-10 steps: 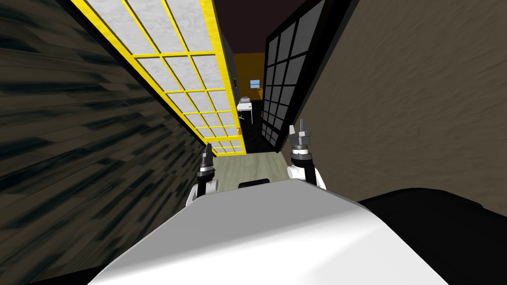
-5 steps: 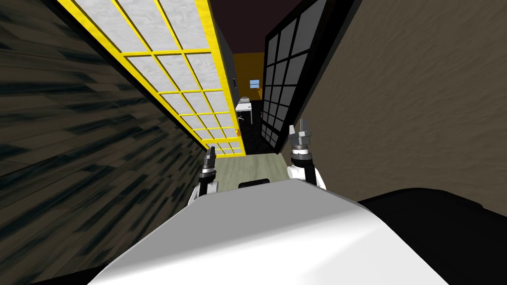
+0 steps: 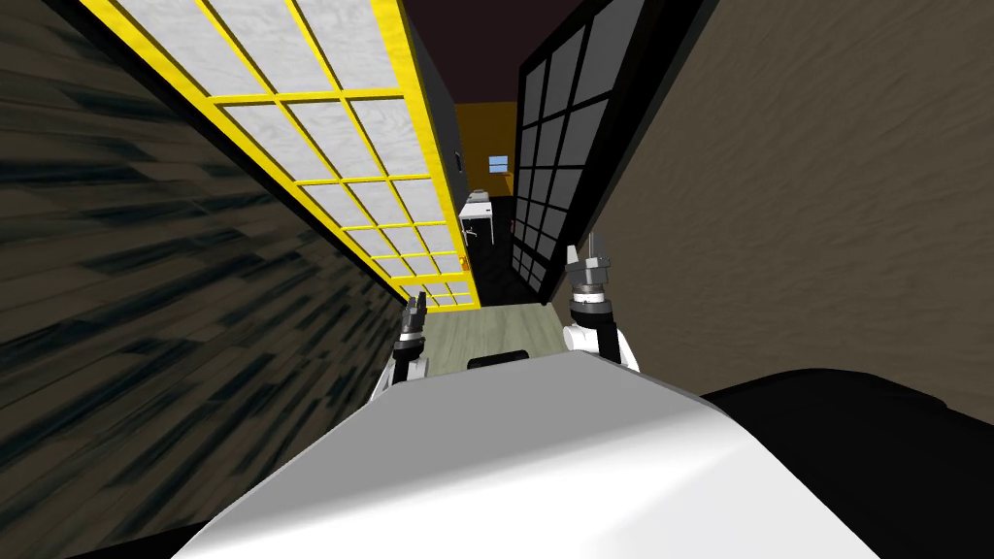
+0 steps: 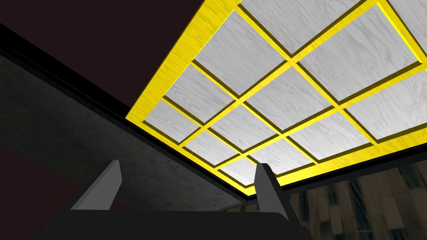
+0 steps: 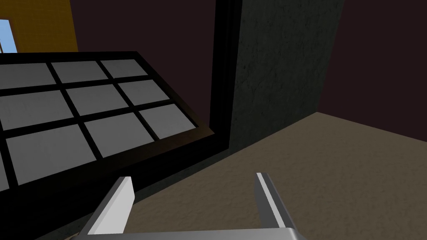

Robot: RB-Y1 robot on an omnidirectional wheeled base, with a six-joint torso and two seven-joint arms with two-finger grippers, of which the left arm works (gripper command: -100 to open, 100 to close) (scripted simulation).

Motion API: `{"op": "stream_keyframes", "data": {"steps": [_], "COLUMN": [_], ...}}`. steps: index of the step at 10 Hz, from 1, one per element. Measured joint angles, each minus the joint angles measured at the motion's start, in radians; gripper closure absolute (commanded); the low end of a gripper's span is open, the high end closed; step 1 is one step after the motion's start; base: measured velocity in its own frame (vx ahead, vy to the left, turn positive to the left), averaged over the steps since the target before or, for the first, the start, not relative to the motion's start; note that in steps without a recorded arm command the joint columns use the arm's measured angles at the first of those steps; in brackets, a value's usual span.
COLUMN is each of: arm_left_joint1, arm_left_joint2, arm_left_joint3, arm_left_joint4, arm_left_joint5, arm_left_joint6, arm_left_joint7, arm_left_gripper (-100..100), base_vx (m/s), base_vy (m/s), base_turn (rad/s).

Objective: Push the door open

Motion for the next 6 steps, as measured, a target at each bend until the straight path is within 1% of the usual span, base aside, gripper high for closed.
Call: {"op": "stream_keyframes", "data": {"steps": [2,3,6], "arm_left_joint1": [-0.011,-0.017,-0.026], "arm_left_joint2": [0.005,0.009,0.013], "arm_left_joint3": [0.0,0.002,0.001], "arm_left_joint4": [0.04,0.065,0.123], "arm_left_joint5": [-0.004,-0.006,-0.013], "arm_left_joint6": [-0.006,-0.012,-0.027], "arm_left_joint7": [-0.035,-0.051,-0.104], "arm_left_gripper": [-100,-100,-100], "base_vx": [0.111,0.102,0.096], "base_vy": [-0.038,-0.032,-0.031], "base_turn": [-0.006,-0.007,-0.007]}}
